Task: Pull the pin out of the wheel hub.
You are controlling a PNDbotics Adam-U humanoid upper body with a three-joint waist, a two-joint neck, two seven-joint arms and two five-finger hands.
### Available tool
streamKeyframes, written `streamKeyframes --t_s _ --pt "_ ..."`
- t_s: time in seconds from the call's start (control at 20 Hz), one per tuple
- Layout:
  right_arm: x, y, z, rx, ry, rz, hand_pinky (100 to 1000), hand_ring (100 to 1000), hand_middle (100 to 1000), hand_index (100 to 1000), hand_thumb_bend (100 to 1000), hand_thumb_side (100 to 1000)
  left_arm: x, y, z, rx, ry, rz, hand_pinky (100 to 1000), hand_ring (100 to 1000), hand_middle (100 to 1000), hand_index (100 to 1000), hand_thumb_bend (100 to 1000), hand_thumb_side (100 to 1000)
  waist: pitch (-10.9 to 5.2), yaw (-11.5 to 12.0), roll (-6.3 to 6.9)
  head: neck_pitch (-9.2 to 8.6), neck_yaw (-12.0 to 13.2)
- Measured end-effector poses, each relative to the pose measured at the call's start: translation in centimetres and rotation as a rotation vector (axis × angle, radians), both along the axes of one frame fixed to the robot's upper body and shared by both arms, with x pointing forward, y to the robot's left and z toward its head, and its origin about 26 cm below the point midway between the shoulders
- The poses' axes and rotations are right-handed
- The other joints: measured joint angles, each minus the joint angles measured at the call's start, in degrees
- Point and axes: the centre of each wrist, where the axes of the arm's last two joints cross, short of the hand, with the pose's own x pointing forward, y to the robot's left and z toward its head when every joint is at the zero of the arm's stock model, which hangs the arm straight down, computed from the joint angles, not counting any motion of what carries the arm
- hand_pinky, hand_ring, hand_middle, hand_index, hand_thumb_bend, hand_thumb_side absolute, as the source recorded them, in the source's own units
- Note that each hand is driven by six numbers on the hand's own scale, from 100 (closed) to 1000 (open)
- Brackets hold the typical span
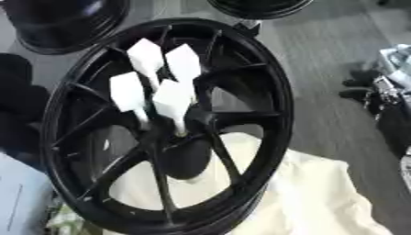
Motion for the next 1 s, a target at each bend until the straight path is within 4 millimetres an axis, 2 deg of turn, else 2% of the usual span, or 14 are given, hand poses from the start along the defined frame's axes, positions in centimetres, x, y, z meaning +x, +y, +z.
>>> streamKeyframes --t_s 0.15,0.4,0.45,0.65,0.9,1.0 --pt "0.0 0.0 0.0 -0.003 0.000 0.000 960 737 723 822 100 813 -0.1 -1.3 -0.2 0.085 0.022 -0.012 872 814 779 850 100 960 0.04 -0.02 -0.14 -0.07 -0.64" --pt "0.0 0.0 0.0 -0.009 -0.001 0.000 959 737 723 822 100 804 -0.2 -3.1 -0.8 0.176 0.053 -0.023 872 807 766 848 112 995 0.33 -0.02 -0.62 -0.52 -1.03" --pt "0.0 0.0 0.0 -0.011 -0.001 -0.001 960 737 723 822 100 817 -0.3 -3.4 -0.9 0.187 0.058 -0.023 875 809 769 850 164 988 0.34 -0.02 -0.68 -0.52 -1.04" --pt "0.0 0.1 0.0 -0.018 -0.004 0.002 960 738 724 823 100 816 -0.3 -4.0 -1.2 0.226 0.060 -0.013 876 803 758 841 237 950 0.40 0.00 -0.73 -0.52 -1.01" --pt "0.0 0.2 0.0 -0.019 -0.004 0.008 960 738 724 823 100 817 -0.1 -3.9 -1.9 0.269 0.051 0.009 893 808 758 845 390 962 0.41 -0.02 -0.64 -0.51 -0.84" --pt "0.0 0.2 0.0 -0.020 -0.004 0.008 960 738 724 823 100 817 0.1 -3.7 -2.3 0.287 0.052 0.016 901 812 765 849 441 938 0.41 -0.04 -0.54 -0.51 -0.78"
